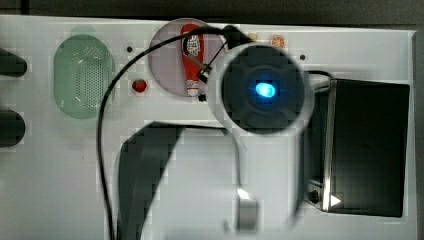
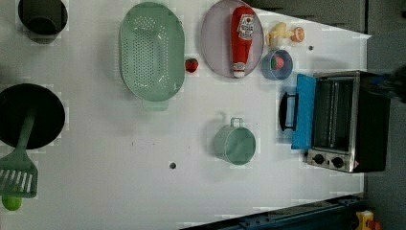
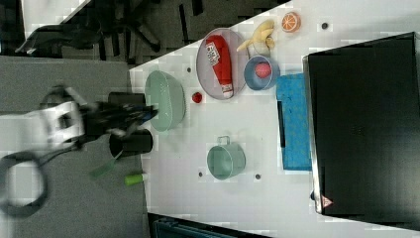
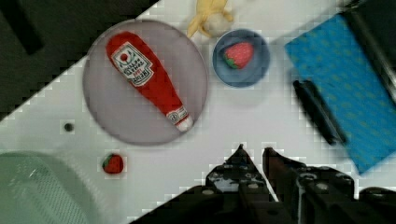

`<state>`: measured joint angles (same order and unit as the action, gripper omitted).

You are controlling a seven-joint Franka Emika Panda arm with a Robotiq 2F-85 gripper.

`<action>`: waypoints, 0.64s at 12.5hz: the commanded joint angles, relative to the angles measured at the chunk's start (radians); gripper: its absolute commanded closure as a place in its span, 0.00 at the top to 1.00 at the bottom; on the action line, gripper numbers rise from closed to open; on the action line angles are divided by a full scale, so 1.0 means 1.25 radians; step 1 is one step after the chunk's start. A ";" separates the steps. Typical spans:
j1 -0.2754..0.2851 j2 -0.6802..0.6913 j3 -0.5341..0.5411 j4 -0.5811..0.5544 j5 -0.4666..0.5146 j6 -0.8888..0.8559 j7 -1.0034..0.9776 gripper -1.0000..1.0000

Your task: Flap open oven.

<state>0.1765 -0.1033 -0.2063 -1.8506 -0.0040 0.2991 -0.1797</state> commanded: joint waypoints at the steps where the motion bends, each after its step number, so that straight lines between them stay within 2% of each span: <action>1: -0.010 0.004 -0.005 0.059 -0.021 -0.189 0.065 0.17; 3: -0.011 0.008 -0.004 0.105 -0.021 -0.209 0.123 0.17; 5: -0.010 0.006 -0.005 0.122 -0.018 -0.246 0.257 0.17; 8: -0.009 0.010 0.008 0.122 -0.017 -0.229 0.276 0.17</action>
<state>0.1650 -0.1052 -0.2113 -1.6836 -0.0241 0.0188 0.0706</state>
